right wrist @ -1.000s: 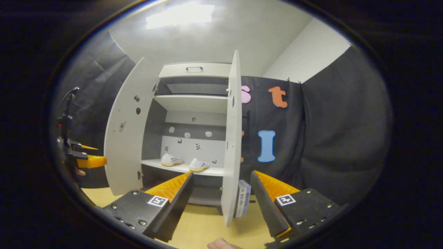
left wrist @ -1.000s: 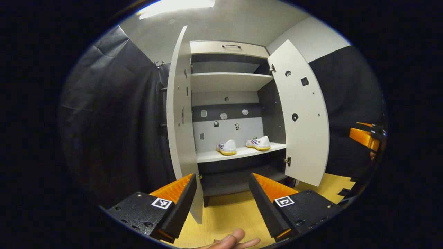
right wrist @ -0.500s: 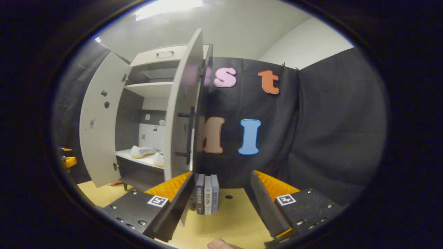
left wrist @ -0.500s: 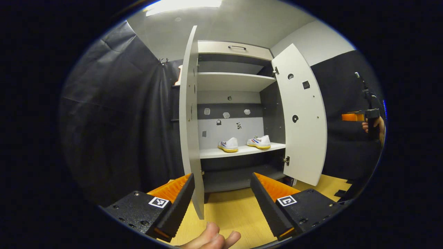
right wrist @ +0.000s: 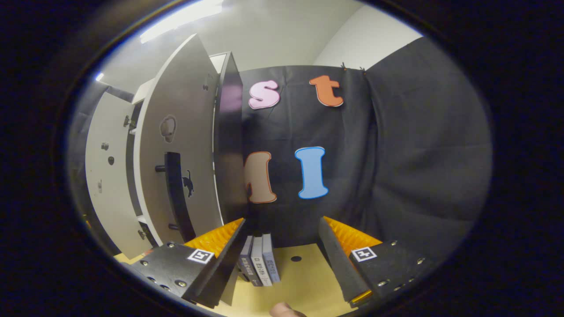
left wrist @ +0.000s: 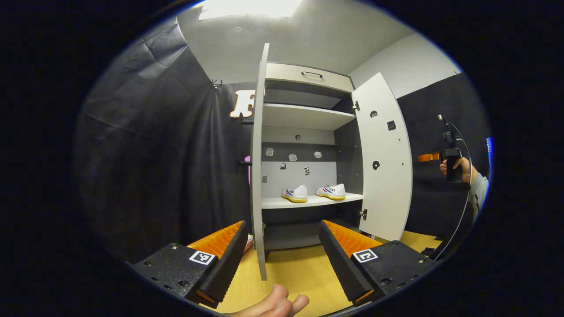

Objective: Grab one shoe with the right hand and put it into the shoe cabinet, grab the other shoe with the left hand and put it into the shoe cabinet; then close the right door with the right hand and the left door with the left hand.

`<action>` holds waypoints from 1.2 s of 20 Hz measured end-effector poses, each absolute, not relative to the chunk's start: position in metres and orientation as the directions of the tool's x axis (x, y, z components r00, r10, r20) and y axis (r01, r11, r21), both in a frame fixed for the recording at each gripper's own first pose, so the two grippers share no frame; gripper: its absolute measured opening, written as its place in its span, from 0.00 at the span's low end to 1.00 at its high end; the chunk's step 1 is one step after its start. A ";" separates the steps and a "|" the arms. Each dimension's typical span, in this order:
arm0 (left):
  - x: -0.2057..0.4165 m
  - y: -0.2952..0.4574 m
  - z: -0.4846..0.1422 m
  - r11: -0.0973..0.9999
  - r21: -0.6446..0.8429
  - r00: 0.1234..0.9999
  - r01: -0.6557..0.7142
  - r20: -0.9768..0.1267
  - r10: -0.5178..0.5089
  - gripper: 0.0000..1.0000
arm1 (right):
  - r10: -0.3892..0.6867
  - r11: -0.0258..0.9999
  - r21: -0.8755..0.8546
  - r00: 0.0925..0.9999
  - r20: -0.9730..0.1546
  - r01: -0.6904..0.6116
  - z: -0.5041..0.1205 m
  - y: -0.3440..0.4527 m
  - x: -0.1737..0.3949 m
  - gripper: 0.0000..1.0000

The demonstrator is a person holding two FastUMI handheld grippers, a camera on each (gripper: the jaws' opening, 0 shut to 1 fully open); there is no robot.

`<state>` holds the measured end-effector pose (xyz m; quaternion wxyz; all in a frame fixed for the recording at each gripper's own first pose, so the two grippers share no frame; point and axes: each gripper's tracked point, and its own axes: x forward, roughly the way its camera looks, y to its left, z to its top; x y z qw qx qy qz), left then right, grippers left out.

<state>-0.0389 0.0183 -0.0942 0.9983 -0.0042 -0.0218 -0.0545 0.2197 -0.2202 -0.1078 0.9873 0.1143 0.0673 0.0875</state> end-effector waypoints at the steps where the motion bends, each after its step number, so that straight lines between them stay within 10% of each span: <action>1: -0.040 0.019 -0.093 0.993 -0.020 0.992 0.114 0.050 -0.113 1.00 | 0.201 0.958 0.227 0.974 -0.107 -0.173 -0.108 -0.213 0.222 0.96; 24: -0.068 0.082 -0.117 0.993 -0.083 0.996 0.090 0.011 -0.089 0.96 | 0.288 0.953 0.111 0.957 -0.029 -0.284 -0.065 -0.076 0.221 0.89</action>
